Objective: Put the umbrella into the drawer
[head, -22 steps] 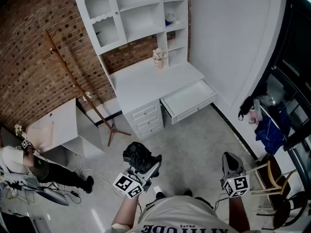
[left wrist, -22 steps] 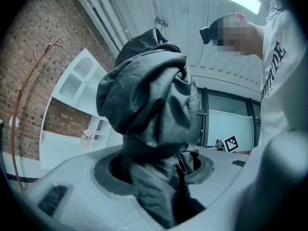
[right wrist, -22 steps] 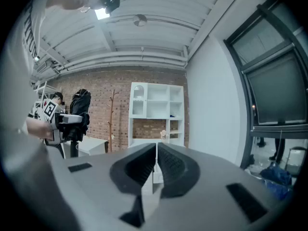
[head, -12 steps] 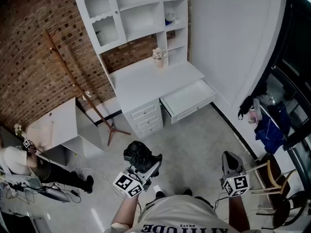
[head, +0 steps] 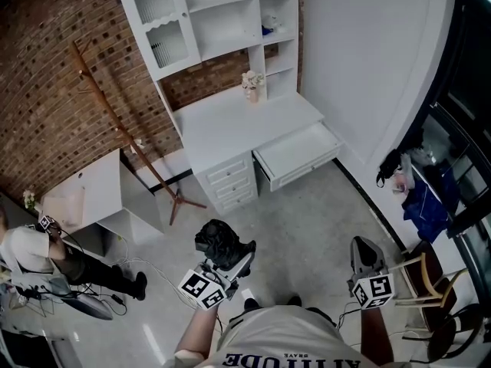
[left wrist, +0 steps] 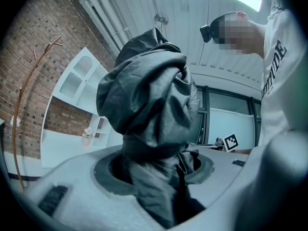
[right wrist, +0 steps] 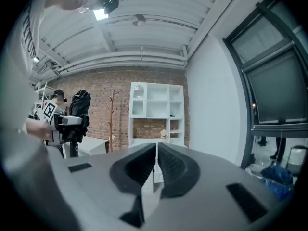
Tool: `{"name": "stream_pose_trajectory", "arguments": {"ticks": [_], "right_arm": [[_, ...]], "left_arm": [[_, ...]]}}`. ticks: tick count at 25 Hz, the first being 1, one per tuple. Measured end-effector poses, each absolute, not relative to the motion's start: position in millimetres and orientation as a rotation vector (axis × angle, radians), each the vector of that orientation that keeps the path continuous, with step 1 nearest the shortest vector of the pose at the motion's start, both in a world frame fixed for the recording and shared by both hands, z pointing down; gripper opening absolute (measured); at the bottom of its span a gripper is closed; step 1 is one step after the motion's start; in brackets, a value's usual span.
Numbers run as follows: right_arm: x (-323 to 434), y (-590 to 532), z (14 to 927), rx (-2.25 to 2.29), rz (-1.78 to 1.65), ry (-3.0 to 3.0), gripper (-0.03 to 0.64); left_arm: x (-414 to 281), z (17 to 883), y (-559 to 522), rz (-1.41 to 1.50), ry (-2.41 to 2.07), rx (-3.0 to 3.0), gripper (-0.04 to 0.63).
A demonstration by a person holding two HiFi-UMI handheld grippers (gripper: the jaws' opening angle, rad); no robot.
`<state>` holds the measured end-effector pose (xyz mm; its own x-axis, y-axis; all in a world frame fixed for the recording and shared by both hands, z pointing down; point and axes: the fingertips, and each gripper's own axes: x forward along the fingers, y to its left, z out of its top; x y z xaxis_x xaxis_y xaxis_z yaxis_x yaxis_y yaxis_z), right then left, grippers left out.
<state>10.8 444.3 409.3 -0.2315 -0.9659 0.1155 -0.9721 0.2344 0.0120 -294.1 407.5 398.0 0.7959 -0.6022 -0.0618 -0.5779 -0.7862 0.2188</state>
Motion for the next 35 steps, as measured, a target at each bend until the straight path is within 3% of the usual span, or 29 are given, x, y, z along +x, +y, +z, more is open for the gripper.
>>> {"name": "stream_pose_trajectory", "arguments": {"ticks": [35], "right_arm": [[92,409,440,1.715,0.185,-2.493,0.034]], "left_arm": [[-212,406,409,-0.164,-1.190,2.697,0.249]]}}
